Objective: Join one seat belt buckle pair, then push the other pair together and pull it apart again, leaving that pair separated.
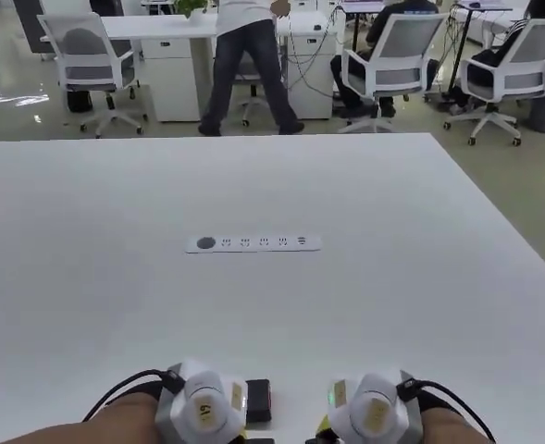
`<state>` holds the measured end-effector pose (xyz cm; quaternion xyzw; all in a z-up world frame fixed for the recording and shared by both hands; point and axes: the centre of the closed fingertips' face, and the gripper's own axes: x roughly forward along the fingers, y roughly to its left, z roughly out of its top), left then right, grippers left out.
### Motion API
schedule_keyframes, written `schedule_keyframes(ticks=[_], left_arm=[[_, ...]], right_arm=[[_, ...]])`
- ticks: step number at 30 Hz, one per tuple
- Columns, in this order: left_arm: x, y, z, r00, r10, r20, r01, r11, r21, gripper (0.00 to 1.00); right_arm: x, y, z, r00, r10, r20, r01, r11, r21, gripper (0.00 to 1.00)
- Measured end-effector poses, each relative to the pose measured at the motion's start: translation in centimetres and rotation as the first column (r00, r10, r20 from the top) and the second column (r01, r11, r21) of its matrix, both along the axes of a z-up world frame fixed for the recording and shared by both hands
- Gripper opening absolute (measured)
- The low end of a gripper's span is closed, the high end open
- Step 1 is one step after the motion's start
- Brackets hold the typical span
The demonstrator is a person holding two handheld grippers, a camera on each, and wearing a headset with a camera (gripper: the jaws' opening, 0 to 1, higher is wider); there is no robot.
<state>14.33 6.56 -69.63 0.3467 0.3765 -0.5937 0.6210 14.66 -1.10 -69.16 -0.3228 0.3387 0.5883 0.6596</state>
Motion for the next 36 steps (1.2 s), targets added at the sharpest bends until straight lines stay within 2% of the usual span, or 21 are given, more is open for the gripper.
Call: schedule_keyframes(ticks=[19,20,21,25,26,29,36], left_arm=[[0.1,0.0,0.0,1.0,-0.004,0.003,0.004,1.0,0.004,0.34],[0.1,0.0,0.0,1.0,-0.004,0.003,0.004,1.0,0.005,0.34],[0.1,0.0,0.0,1.0,-0.003,0.002,0.003,1.0,0.006,0.34],[0.0,-0.1,0.1,1.0,-0.012,0.003,0.012,1.0,0.012,0.34],[0.0,0.0,0.1,1.0,-0.012,0.002,0.012,1.0,0.015,0.34],[0.2,0.0,0.0,1.0,-0.01,0.002,0.01,1.0,0.013,0.34],[0.2,0.1,0.0,1.0,-0.015,0.002,0.015,1.0,0.014,0.33]], right_arm=[[-0.1,0.0,0.0,1.0,0.005,0.007,-0.005,1.0,0.017,0.31],[-0.1,0.1,0.1,1.0,0.0,0.006,0.0,1.0,0.025,0.31],[-0.3,0.4,0.2,1.0,-0.007,-0.014,0.008,0.999,0.042,0.31],[-0.2,1.6,0.2,1.0,0.008,0.007,-0.009,0.999,0.048,0.31],[-0.1,1.3,-0.1,1.0,0.013,0.018,-0.013,1.0,0.021,0.31],[0.0,1.3,-0.1,1.0,0.004,0.006,-0.004,0.999,0.049,0.31],[-0.2,1.6,-0.1,1.0,-0.006,0.011,0.005,0.999,0.045,0.31]])
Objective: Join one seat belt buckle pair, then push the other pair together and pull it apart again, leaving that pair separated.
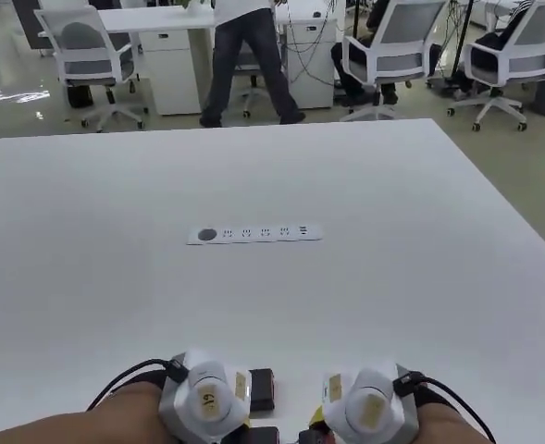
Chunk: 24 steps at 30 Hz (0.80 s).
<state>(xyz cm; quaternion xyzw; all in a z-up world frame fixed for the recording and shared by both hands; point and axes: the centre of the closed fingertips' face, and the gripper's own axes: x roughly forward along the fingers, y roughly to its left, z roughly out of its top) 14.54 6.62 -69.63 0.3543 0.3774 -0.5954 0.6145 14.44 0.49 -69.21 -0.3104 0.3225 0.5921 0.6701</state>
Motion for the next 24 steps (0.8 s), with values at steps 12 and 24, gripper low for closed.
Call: schedule_keyframes(ticks=[12,24], left_arm=[[-0.1,-0.1,0.0,1.0,-0.011,0.003,0.011,1.0,0.005,0.33],[-0.2,-0.1,0.1,1.0,-0.008,0.002,0.008,1.0,0.004,0.33]], right_arm=[[-0.1,1.4,0.1,1.0,0.007,-0.014,-0.007,1.0,0.025,0.29],[0.1,1.8,0.1,0.999,0.031,-0.021,-0.03,0.999,0.032,0.29]])
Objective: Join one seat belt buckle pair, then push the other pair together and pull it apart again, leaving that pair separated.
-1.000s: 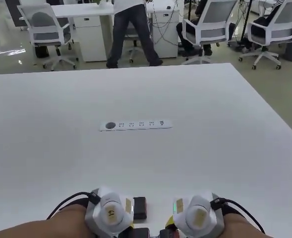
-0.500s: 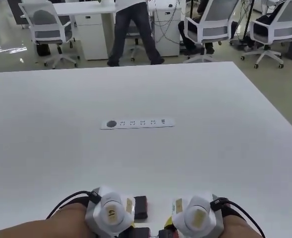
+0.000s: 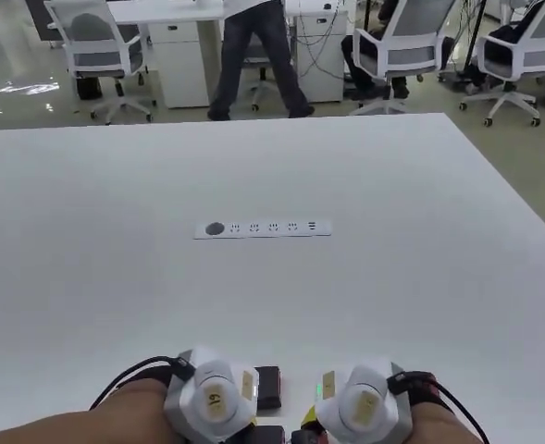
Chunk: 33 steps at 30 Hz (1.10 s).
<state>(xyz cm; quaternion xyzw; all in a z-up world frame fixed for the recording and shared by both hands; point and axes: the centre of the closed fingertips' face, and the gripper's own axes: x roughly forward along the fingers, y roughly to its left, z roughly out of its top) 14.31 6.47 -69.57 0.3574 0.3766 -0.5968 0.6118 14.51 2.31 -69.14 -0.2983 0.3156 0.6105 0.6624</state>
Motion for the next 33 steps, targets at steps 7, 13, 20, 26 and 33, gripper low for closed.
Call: schedule_keyframes(ticks=[7,13,20,26,33], left_arm=[[0.08,0.06,0.04,1.0,-0.004,0.0,0.004,1.0,-0.004,0.33],[0.2,0.18,0.0,1.0,0.012,-0.002,-0.012,1.0,-0.012,0.32],[0.24,0.34,-0.07,1.0,0.021,0.009,-0.02,0.999,-0.044,0.32],[0.41,0.39,-0.08,1.0,0.016,0.007,-0.016,0.999,-0.044,0.32],[0.44,0.33,-0.06,1.0,0.013,0.008,-0.013,0.999,-0.04,0.32]], right_arm=[[-0.29,-0.11,-0.05,1.0,-0.005,-0.005,0.005,1.0,-0.014,0.29],[-0.28,-0.6,0.15,1.0,-0.002,0.006,0.002,1.0,-0.006,0.29],[0.04,-0.59,-0.01,1.0,-0.003,-0.001,0.003,1.0,-0.006,0.29],[-0.05,-0.5,0.0,1.0,-0.001,-0.003,0.001,1.0,-0.015,0.29],[-0.16,-0.57,0.1,1.0,-0.012,0.007,0.012,1.0,-0.022,0.3]])
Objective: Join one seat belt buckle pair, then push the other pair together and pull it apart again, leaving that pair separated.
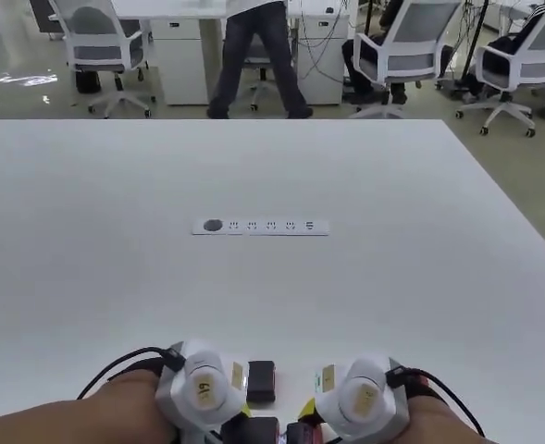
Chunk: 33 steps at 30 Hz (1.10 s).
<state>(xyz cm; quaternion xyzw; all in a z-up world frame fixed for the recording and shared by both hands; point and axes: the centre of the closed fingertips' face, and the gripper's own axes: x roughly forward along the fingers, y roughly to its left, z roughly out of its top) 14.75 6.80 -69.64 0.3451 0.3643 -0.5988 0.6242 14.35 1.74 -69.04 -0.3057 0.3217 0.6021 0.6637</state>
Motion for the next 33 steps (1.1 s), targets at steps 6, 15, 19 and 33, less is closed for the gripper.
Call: schedule_keyframes(ticks=[6,15,19,33], left_arm=[[-0.1,0.0,0.1,1.0,-0.006,-0.003,0.006,1.0,0.0,0.33],[-0.1,0.0,-0.1,1.0,0.009,-0.015,-0.009,1.0,0.023,0.33],[-0.1,-0.1,0.0,1.0,0.003,-0.013,-0.002,0.999,0.034,0.34],[0.0,-0.7,2.1,0.999,0.031,0.027,-0.032,0.999,0.029,0.35]], right_arm=[[0.0,0.0,0.0,1.0,-0.002,-0.01,0.002,1.0,-0.013,0.3],[0.1,0.2,0.0,1.0,0.003,-0.01,-0.003,0.999,-0.046,0.31],[0.0,0.1,0.0,1.0,-0.015,-0.027,0.014,0.999,-0.041,0.32],[0.5,-0.1,1.6,0.999,-0.042,-0.017,0.042,0.999,-0.01,0.31]])
